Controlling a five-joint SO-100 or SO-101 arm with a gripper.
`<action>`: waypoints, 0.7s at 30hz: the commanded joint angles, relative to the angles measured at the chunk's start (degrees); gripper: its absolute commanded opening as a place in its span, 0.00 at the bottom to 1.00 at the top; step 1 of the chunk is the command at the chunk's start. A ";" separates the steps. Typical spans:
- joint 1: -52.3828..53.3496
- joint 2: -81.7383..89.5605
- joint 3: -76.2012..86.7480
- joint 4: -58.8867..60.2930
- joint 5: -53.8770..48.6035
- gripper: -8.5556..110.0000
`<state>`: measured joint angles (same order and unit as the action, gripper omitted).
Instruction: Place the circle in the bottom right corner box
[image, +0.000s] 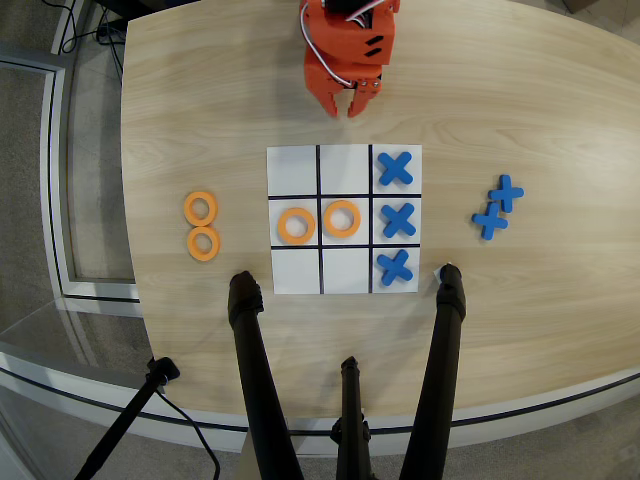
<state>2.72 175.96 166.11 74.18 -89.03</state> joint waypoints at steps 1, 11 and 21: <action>3.60 -13.97 -14.50 -0.35 -0.44 0.16; 16.79 -55.63 -49.48 -10.11 0.09 0.26; 27.69 -82.71 -69.61 -20.04 -2.81 0.27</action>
<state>27.95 97.29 101.51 56.16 -90.97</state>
